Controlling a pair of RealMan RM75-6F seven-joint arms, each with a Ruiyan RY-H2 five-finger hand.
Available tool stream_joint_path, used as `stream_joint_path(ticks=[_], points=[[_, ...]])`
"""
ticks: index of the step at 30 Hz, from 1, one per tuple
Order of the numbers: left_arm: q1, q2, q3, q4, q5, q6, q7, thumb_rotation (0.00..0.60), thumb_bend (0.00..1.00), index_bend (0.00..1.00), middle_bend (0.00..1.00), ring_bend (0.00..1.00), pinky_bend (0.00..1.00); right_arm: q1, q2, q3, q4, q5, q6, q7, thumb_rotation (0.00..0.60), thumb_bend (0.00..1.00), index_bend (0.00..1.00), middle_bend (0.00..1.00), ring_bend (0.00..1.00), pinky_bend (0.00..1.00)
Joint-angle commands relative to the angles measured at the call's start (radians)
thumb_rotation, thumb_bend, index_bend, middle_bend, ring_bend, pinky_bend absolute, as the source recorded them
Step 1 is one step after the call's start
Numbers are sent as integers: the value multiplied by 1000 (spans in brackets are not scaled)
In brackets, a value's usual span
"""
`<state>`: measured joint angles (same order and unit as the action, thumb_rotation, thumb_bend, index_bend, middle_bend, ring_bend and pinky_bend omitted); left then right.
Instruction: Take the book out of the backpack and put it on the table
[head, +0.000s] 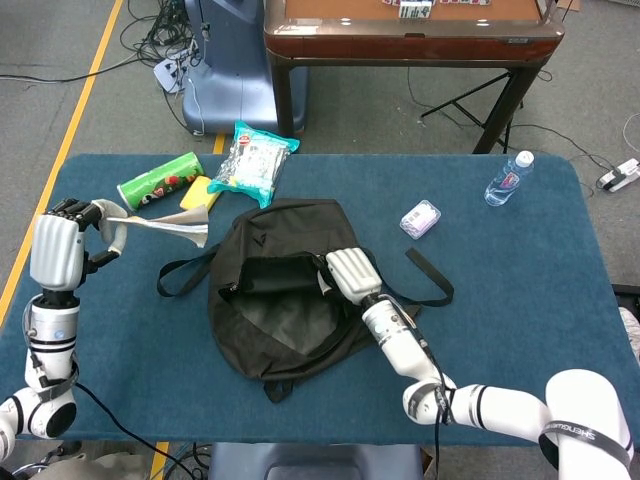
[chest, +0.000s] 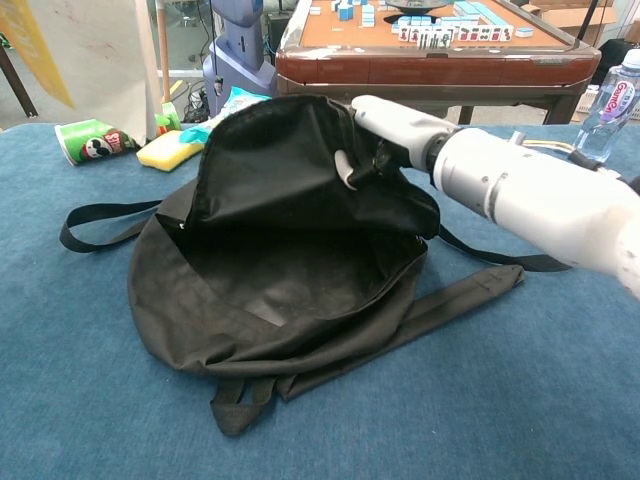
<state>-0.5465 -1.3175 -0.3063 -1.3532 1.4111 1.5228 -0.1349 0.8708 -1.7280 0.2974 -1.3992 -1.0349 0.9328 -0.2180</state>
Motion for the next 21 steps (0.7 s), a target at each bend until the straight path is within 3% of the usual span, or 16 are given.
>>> stream_joint_path(ticks=[1, 9, 12, 17, 21], points=[[-16, -8, -9, 41, -19, -35, 25, 600, 599, 705, 773, 634, 496, -12, 55, -52, -50, -47, -56, 21, 600, 550, 662, 437, 397, 586], [-57, -83, 3, 164, -16, -71, 111, 600, 599, 704, 773, 634, 496, -18, 159, -149, -158, -111, -126, -22, 600, 372, 214, 260, 214, 291], [-66, -123, 27, 211, -10, -94, 148, 600, 599, 700, 772, 633, 496, -30, 196, -167, -211, -120, -126, -17, 600, 311, 104, 205, 165, 195], [-65, -170, 72, 250, -15, -146, 214, 600, 599, 692, 773, 629, 496, -61, 257, -189, -278, -157, -97, 1, 600, 234, 73, 193, 149, 126], [-51, -144, 114, 175, -29, -213, 272, 600, 599, 691, 772, 628, 496, -90, 303, -194, -320, -173, -70, 35, 600, 234, 58, 193, 149, 125]])
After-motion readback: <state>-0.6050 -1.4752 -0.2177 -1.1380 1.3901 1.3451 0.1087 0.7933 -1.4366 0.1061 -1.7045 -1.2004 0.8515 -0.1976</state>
